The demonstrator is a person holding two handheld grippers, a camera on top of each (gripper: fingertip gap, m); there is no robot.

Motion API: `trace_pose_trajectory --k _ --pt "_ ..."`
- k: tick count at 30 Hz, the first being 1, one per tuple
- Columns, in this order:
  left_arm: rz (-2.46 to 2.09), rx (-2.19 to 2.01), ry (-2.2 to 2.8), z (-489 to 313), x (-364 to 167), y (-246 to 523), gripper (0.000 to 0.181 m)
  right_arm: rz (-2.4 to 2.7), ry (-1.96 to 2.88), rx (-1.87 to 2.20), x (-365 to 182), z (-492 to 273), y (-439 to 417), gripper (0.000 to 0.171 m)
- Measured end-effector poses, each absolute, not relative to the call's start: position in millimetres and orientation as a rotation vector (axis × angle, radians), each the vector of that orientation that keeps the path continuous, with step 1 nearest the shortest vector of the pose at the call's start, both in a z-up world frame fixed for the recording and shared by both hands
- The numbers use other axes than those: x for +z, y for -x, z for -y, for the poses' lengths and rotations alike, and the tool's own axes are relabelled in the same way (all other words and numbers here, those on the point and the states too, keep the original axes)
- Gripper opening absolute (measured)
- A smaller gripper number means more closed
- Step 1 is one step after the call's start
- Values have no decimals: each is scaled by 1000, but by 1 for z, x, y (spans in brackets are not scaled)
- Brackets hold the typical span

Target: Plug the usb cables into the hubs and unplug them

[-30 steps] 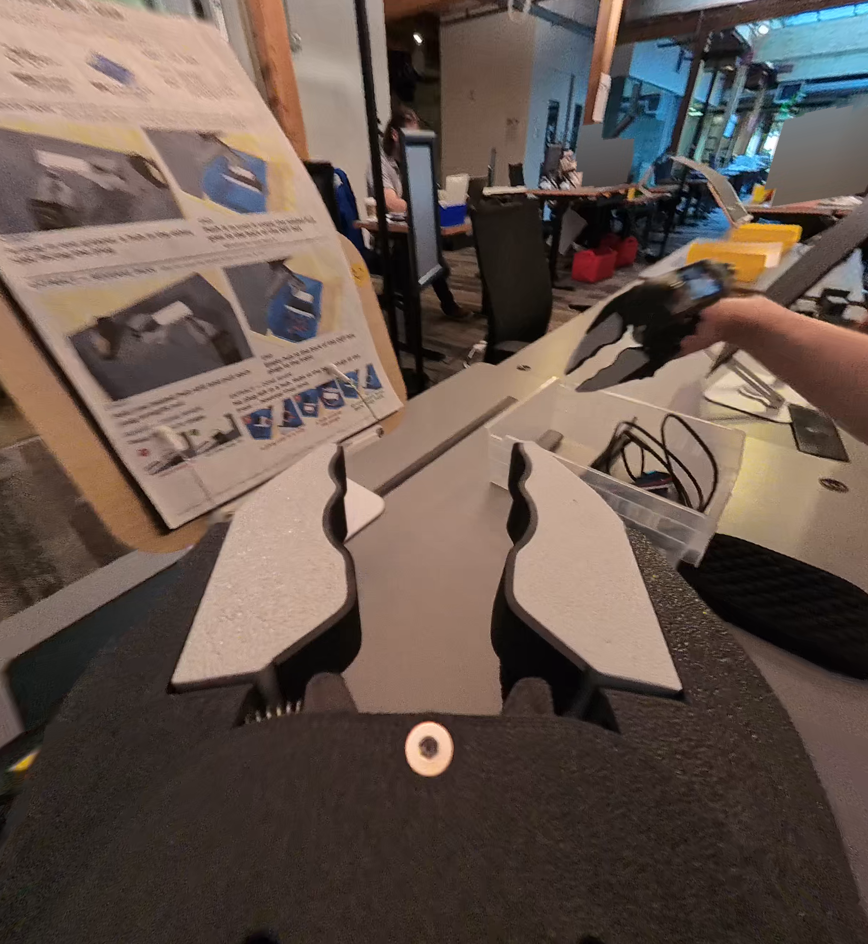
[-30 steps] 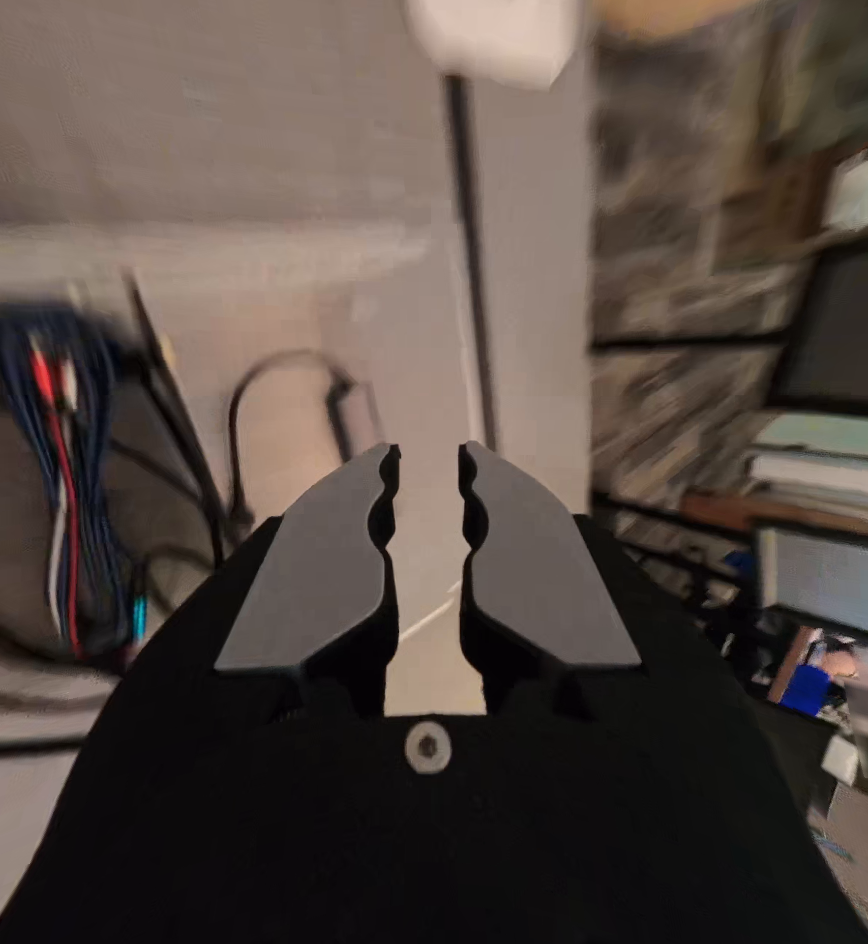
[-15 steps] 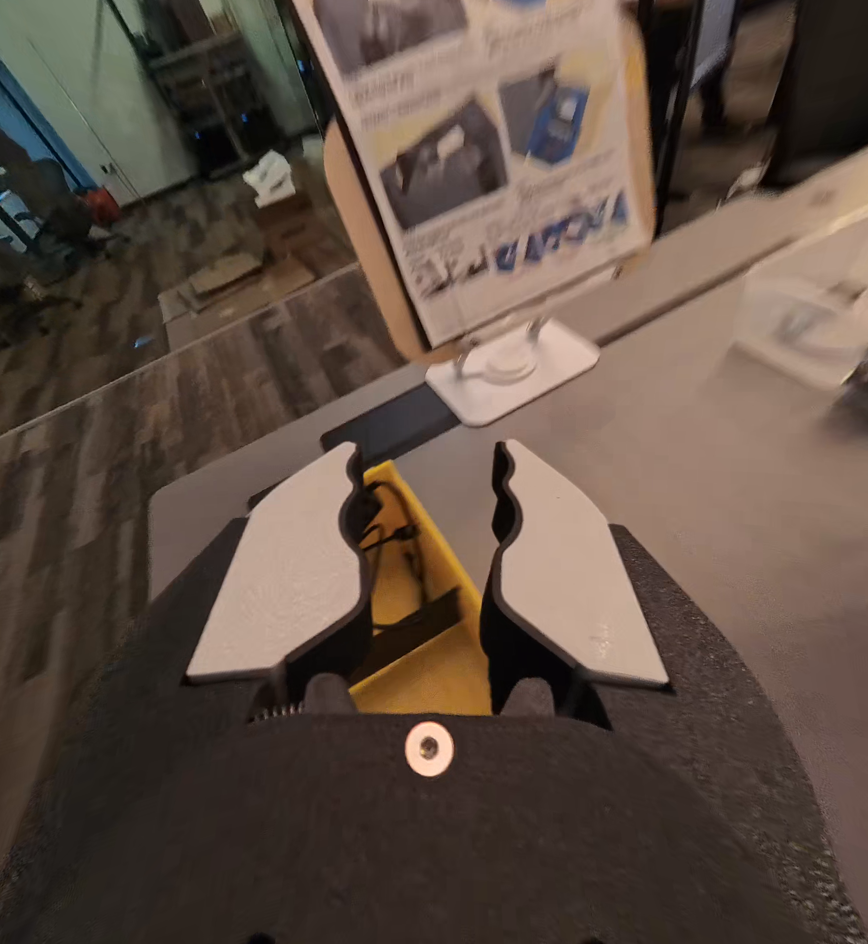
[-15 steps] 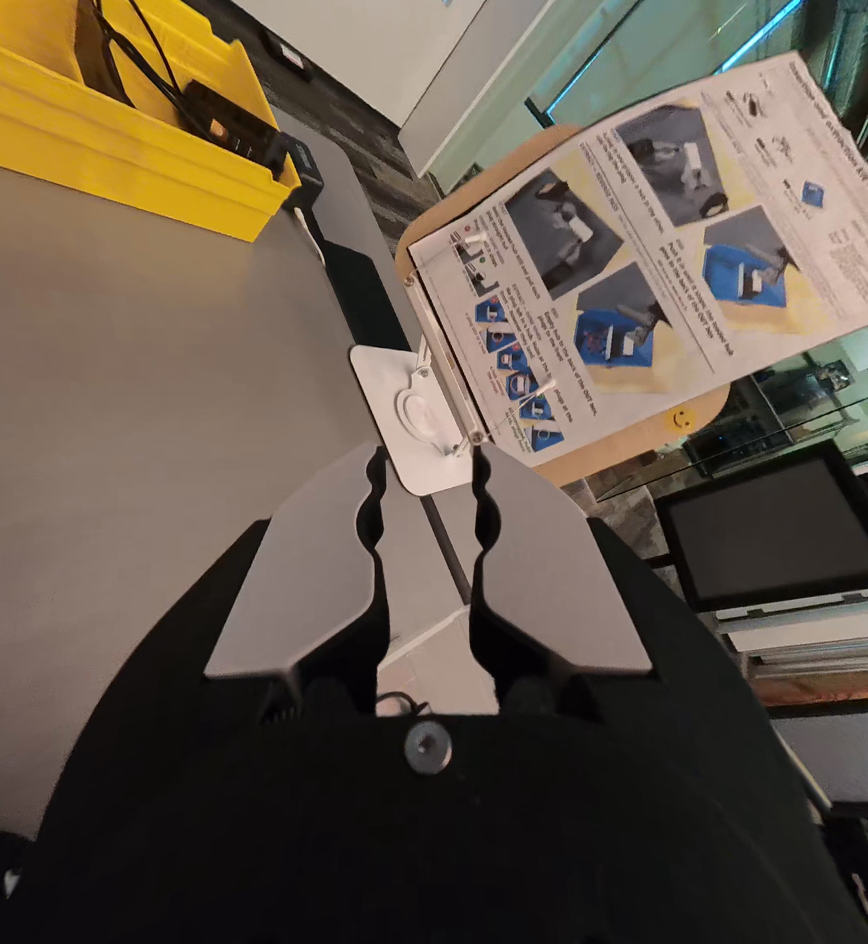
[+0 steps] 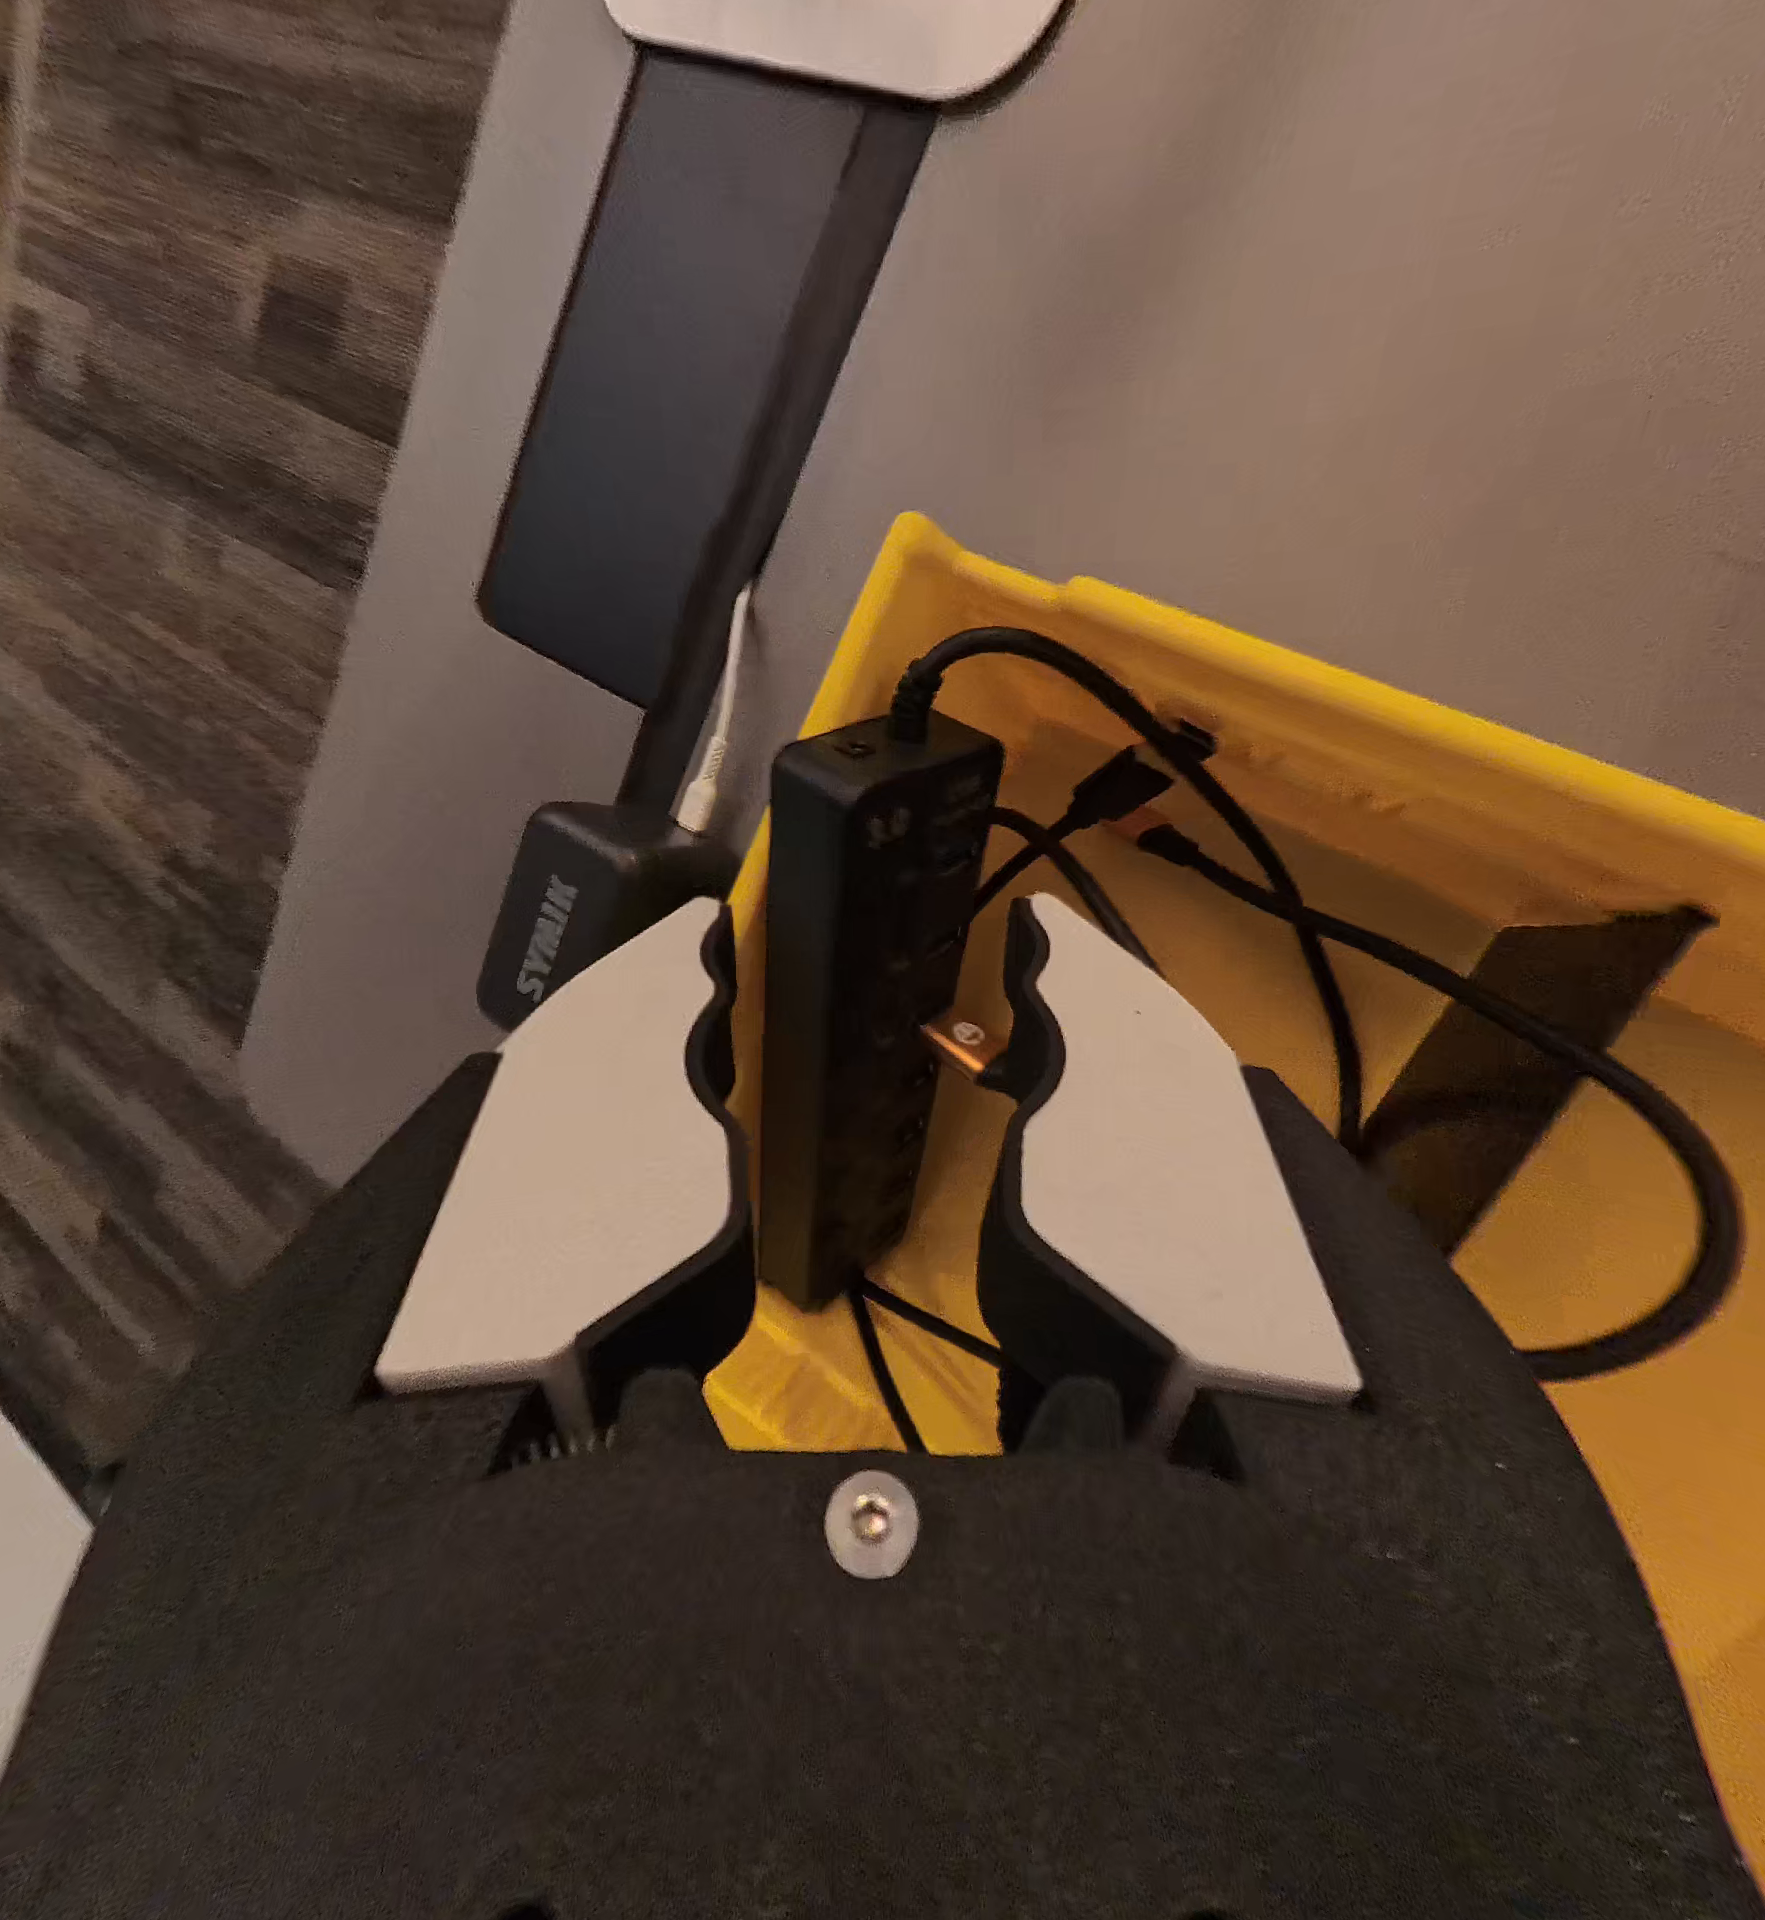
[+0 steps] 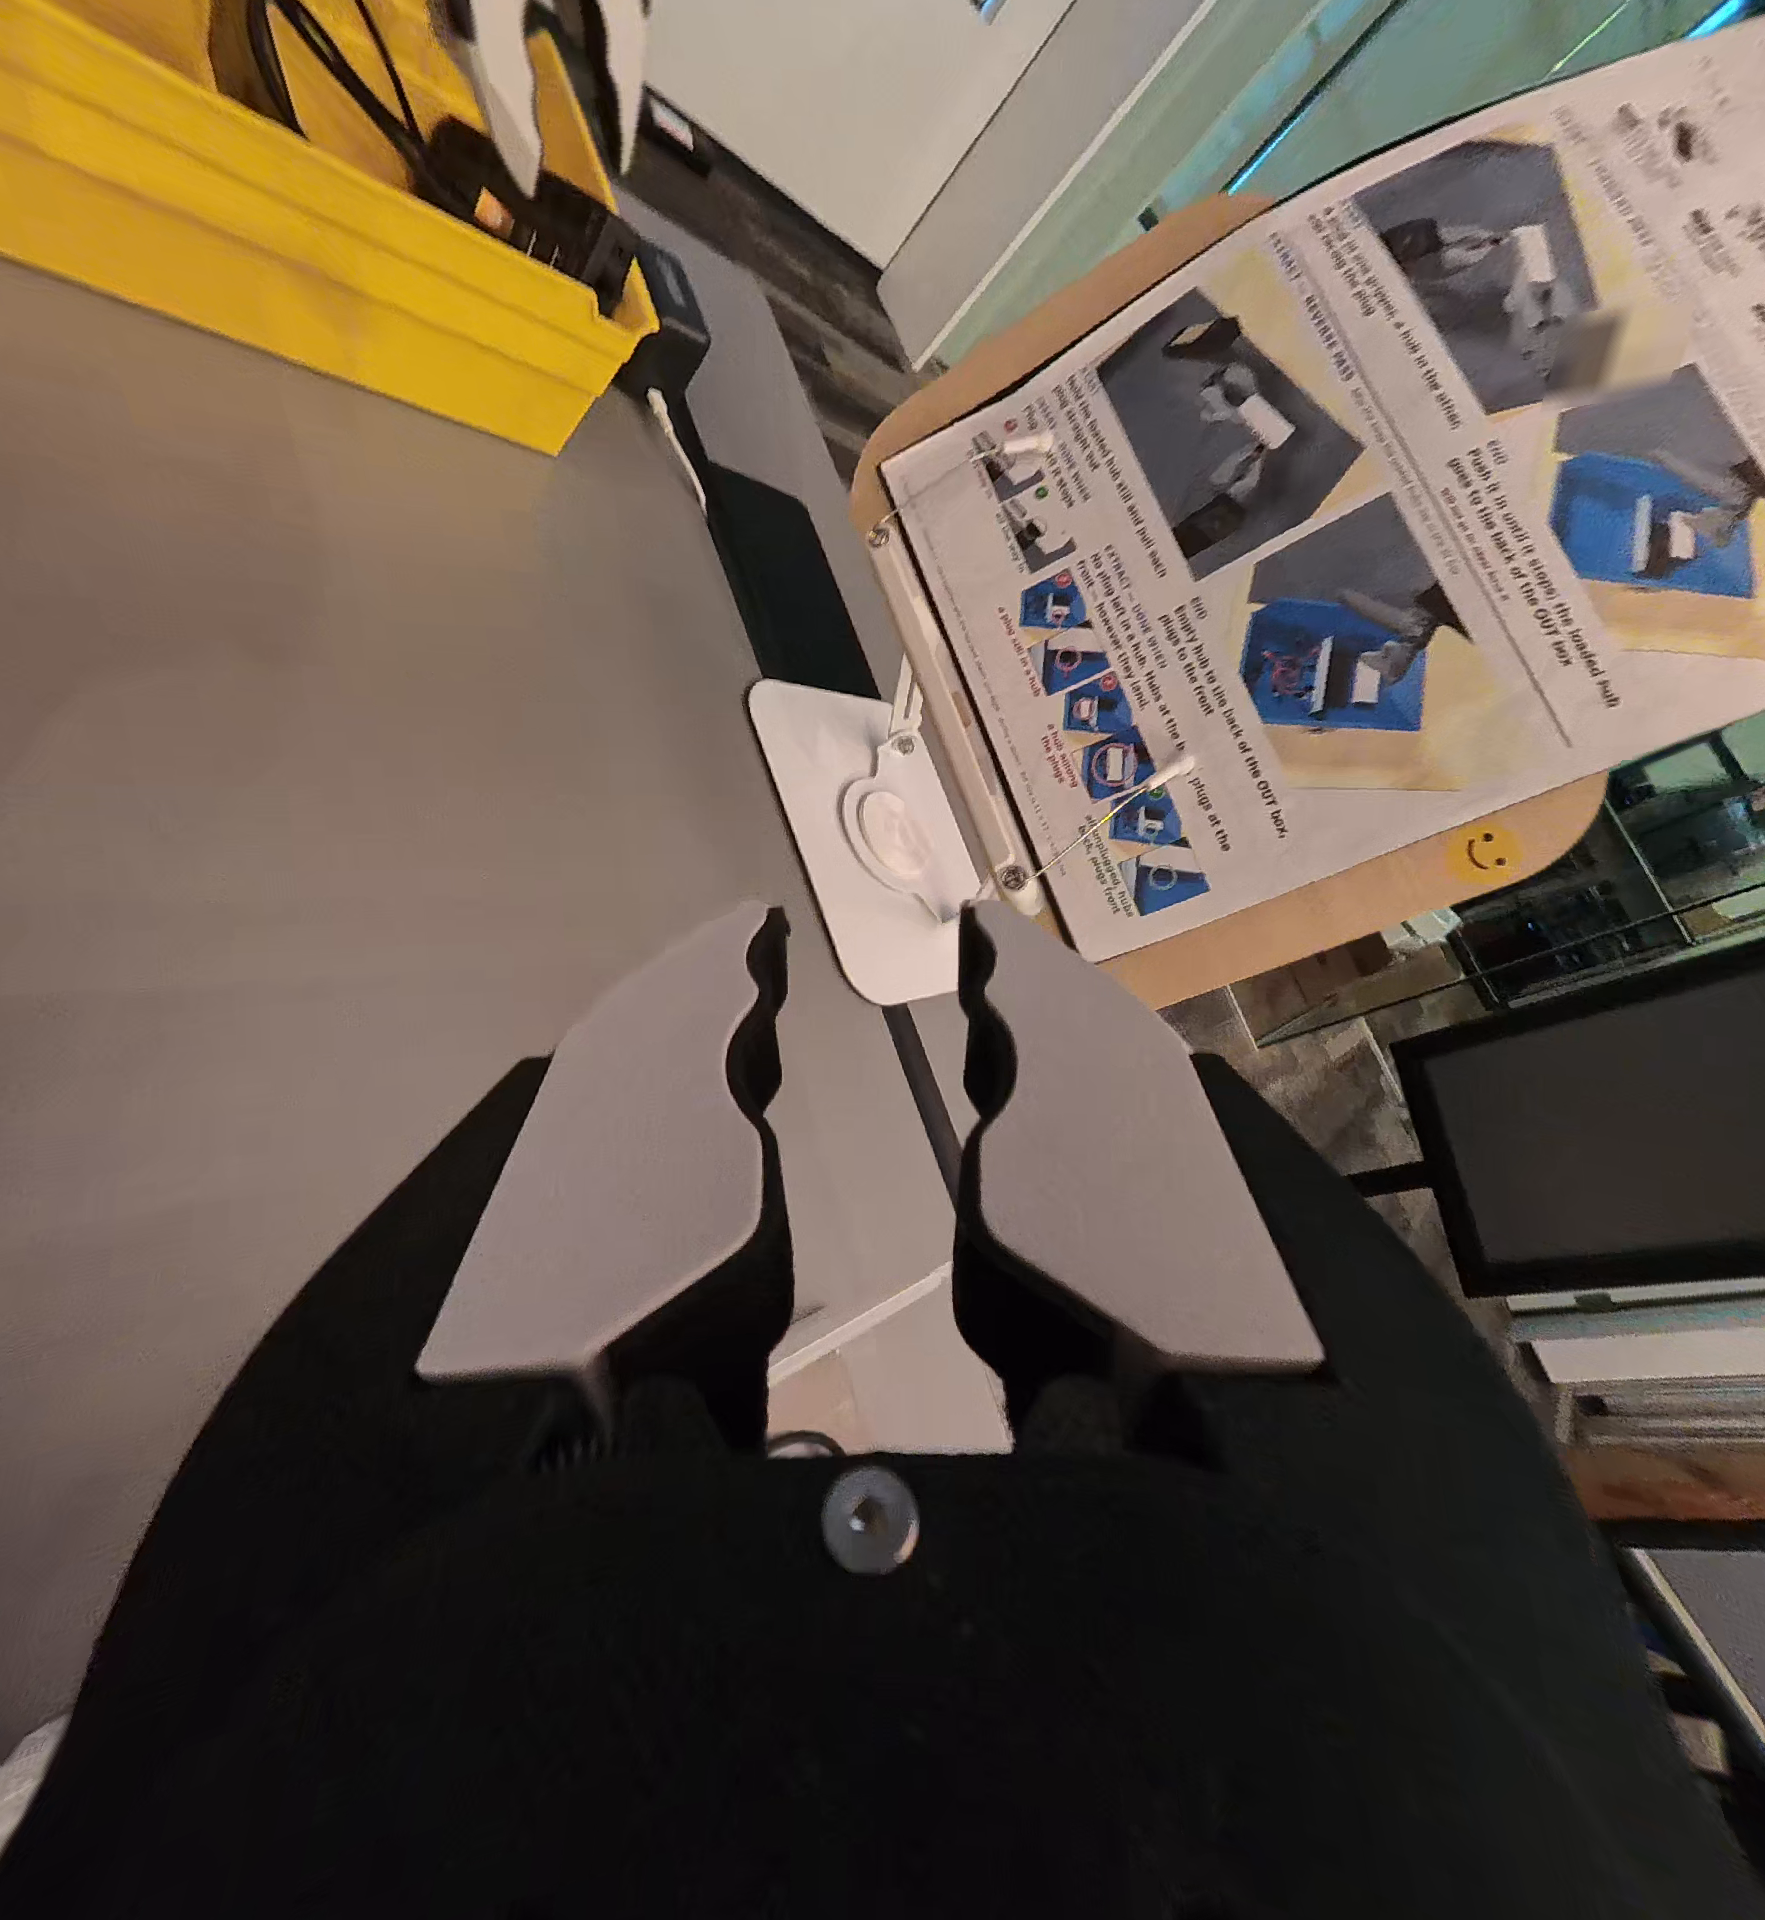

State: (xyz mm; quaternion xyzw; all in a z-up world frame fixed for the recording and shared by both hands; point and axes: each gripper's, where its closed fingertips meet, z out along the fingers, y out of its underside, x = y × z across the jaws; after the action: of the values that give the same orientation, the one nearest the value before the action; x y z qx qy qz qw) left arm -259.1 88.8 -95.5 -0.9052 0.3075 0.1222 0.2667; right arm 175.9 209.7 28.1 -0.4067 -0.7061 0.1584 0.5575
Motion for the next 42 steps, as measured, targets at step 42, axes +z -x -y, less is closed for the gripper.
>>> trace_pose_trajectory --k 42 --pt "-819 -32 2208 -83 -49 252 23 1805 984 287 -17 -222 -147 29"
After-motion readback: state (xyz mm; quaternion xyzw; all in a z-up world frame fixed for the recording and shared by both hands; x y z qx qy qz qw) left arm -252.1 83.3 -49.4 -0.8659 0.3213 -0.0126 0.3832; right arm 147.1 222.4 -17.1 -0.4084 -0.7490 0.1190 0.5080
